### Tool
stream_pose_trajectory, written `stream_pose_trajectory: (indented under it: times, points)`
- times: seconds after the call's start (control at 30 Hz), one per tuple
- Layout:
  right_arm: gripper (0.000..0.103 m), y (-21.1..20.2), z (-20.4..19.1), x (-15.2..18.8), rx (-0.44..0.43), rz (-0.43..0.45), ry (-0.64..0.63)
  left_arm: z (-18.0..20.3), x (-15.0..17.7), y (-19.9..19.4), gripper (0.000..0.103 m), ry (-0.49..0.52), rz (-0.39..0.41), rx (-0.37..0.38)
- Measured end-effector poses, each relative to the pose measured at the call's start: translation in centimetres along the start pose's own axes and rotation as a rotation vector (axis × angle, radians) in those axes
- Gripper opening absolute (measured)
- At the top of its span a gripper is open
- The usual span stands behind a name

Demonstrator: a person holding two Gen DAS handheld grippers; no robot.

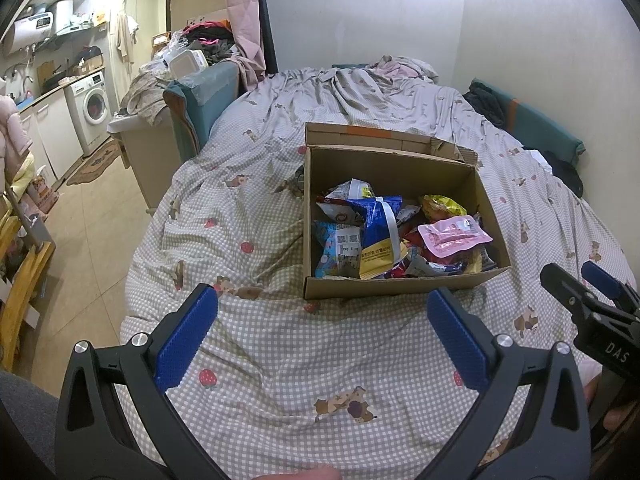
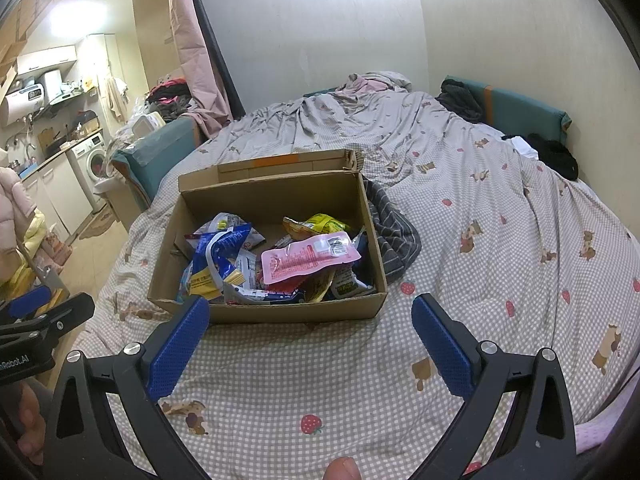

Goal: Organize snacks

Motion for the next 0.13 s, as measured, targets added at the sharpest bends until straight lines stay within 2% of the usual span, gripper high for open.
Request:
stream_pose_trajectory:
  times: [0.13]
  points:
    - [0.103, 0.0, 0.06, -0.08, -0.001, 0.003, 0.005, -0.11, 0.11, 0.11, 0.103, -0.003, -0.006, -0.005]
Point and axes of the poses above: each gripper's, at about its wrist camera, not at the fingertips, and y roughly the way its jaws point, z to its right, x to its underside, the point moved 8 cm from there along y, roughly the way its jaws point, and after that the axes turned 6 degrees about -z, right-handed, at the moved point
